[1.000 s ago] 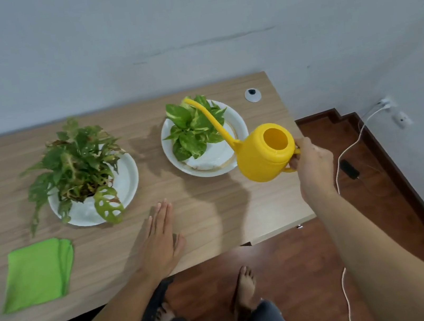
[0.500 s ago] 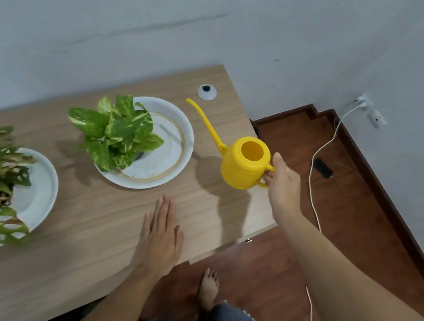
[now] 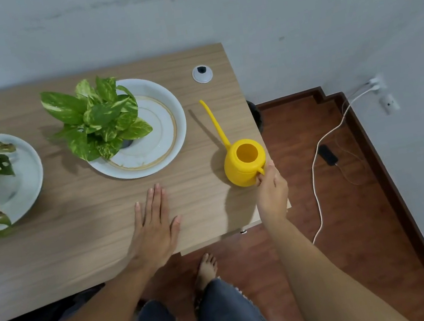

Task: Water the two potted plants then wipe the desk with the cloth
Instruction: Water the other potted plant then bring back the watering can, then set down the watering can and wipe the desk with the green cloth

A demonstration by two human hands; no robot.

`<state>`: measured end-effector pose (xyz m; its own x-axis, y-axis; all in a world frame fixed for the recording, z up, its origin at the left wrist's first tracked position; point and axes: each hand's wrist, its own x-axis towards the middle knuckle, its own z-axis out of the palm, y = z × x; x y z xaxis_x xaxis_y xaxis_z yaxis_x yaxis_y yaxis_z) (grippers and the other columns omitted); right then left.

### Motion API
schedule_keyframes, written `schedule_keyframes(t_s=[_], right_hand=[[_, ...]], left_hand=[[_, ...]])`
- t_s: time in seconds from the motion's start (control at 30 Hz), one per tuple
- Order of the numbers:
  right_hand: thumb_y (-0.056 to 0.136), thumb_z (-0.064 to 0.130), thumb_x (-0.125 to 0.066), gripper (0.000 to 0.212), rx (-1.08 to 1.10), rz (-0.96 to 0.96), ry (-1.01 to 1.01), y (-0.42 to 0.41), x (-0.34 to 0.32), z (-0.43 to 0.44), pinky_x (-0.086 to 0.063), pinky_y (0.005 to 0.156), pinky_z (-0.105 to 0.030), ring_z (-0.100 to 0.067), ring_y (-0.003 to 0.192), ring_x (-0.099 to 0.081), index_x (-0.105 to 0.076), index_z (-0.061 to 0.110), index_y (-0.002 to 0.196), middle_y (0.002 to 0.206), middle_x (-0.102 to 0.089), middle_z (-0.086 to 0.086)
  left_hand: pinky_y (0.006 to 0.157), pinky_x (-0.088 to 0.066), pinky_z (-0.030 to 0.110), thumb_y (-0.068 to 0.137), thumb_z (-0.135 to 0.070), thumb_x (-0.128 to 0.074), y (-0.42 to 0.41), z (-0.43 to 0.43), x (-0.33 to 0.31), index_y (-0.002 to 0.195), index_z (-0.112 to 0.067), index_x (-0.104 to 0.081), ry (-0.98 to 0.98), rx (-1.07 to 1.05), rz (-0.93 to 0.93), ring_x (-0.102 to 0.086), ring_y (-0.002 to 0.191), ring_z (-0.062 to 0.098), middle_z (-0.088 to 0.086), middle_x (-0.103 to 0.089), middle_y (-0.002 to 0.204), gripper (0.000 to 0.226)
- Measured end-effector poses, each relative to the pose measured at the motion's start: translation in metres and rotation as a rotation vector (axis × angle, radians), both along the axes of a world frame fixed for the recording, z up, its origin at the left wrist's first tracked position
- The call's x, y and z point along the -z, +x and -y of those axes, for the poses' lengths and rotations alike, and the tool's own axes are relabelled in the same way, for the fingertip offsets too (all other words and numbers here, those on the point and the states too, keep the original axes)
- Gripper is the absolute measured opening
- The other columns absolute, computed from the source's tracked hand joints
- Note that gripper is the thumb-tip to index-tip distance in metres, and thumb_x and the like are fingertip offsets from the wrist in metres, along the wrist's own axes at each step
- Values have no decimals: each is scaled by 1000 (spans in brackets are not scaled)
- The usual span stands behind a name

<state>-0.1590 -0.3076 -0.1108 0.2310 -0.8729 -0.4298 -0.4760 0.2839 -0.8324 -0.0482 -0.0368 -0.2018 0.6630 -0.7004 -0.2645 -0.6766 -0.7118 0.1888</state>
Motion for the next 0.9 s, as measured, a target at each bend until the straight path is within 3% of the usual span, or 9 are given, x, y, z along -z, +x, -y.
schedule_keyframes(t_s=[0.1,0.23,0.5,0.57,0.67,0.77,0.9], right_hand=[[124,33,-39,55,-32,-61,-4,-4,4,-2,-51,76,-11,9,75,-69,-72,24,81,72,-74,22],[125,27,-35,60,-108,-57,-1,-6,9,-4,-52,100,-40,-24,94,-72,-67,13,76,80,-74,2],[127,29,-33,60,-144,-142,8,-6,9,-14,-49,97,-38,-31,105,-72,-67,20,78,98,-82,-7],[125,27,-35,53,-127,-157,32,-5,5,-14,-52,104,-42,-35,114,-71,-73,13,91,102,-79,-6],[122,28,-38,45,-84,-219,54,-7,-1,-16,-44,99,-39,-38,129,-66,-75,2,127,116,-73,-4],[122,32,-39,46,-7,-247,80,-11,-7,-27,-44,107,-44,-40,138,-62,-68,3,143,141,-71,-18],[124,36,-41,52,-22,-273,85,-14,-17,-59,-42,117,-46,-43,150,-54,-57,1,159,158,-62,-22]], left_hand=[[141,-19,65,117,-51,-29,0,0,0,181,-5,-6,2,-7,-7,-5,179,30,12,1,192,82],[143,-17,62,118,-53,-27,1,-3,-1,182,-8,-2,-9,0,-14,-3,180,28,9,4,193,82],[146,-13,50,121,-48,-27,13,-12,-14,181,-11,7,37,64,-69,6,179,22,4,17,191,78],[146,-7,45,122,-48,-24,21,-15,-22,181,-13,12,56,92,-115,12,178,19,2,22,190,77],[146,-1,38,123,-45,-24,34,-23,-39,181,-13,10,42,122,-222,14,178,17,1,22,190,75],[144,4,31,123,-38,-32,41,-38,-57,181,-7,1,13,98,-310,11,179,19,4,13,191,73],[144,2,31,123,-37,-34,50,-79,-75,181,-6,-4,3,62,-335,8,179,19,4,8,192,72]])
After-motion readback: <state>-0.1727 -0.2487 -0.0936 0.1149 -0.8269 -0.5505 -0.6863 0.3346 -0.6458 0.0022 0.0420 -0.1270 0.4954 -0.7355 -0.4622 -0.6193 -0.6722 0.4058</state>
